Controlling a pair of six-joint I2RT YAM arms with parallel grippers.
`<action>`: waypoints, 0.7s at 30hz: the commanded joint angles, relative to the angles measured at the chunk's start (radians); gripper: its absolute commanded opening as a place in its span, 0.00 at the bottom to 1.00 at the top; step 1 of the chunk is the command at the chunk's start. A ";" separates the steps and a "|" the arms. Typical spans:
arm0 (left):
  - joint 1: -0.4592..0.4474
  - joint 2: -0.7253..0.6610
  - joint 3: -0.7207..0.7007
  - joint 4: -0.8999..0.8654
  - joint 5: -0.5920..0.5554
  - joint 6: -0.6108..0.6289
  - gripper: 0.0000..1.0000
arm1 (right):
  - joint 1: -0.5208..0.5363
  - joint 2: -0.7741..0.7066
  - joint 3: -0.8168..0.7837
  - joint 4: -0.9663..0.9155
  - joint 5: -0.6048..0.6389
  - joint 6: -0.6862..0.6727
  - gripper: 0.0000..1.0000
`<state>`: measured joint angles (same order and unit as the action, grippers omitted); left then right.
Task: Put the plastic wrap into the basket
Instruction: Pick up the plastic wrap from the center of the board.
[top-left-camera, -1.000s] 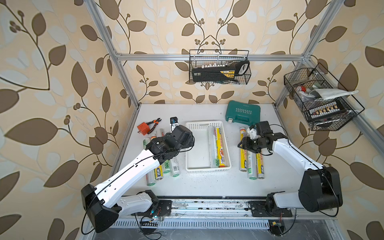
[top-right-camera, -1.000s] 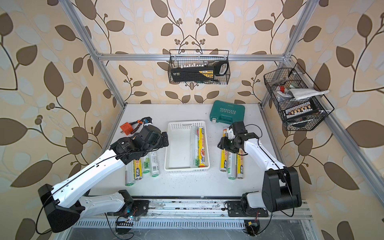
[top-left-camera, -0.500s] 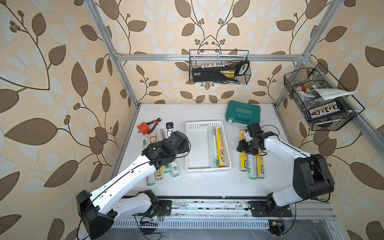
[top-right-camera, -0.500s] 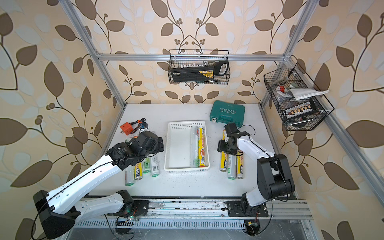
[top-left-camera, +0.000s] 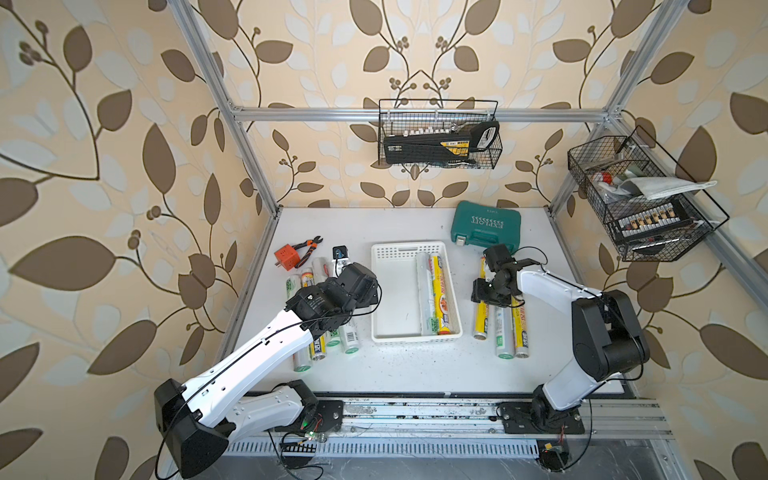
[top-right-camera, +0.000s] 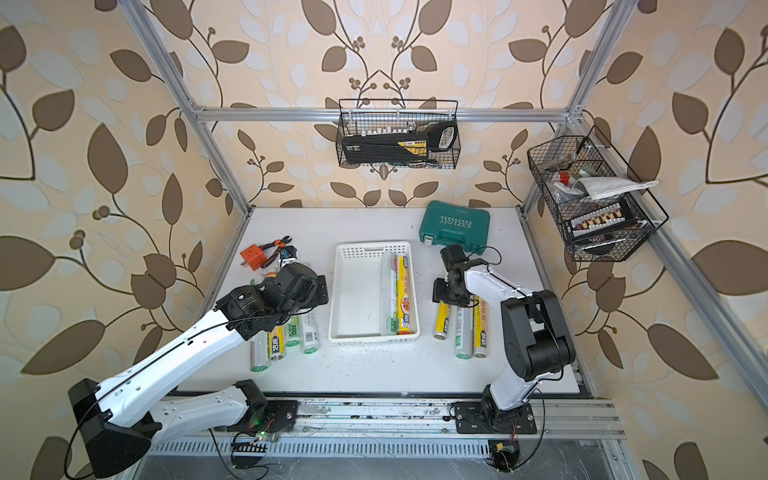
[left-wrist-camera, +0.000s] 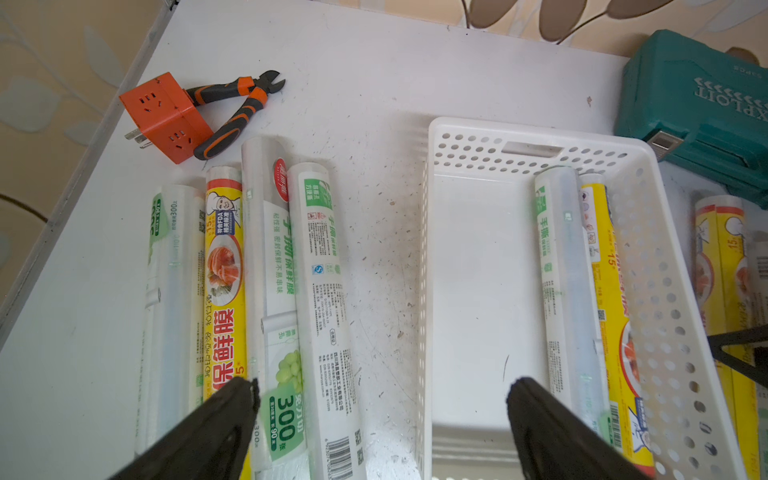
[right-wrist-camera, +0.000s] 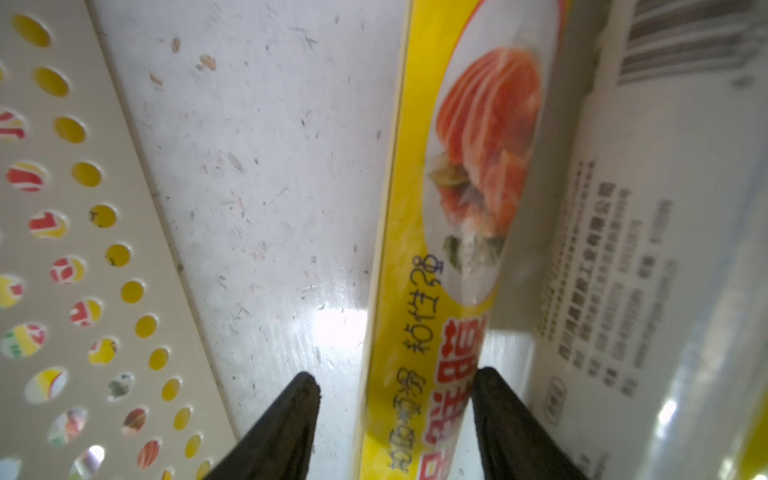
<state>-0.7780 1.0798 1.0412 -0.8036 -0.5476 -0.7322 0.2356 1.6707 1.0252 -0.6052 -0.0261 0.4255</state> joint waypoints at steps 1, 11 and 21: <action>0.011 0.006 -0.004 0.020 0.005 0.001 0.99 | 0.006 0.032 0.038 0.007 0.028 0.013 0.61; 0.013 0.034 -0.007 0.038 0.030 0.002 0.99 | 0.005 0.094 0.081 0.015 0.052 0.016 0.61; 0.014 0.040 -0.009 0.040 0.031 0.001 0.99 | 0.005 0.127 0.105 0.021 0.052 0.017 0.59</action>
<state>-0.7715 1.1194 1.0412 -0.7834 -0.5171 -0.7326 0.2356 1.7744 1.1000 -0.5823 0.0090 0.4301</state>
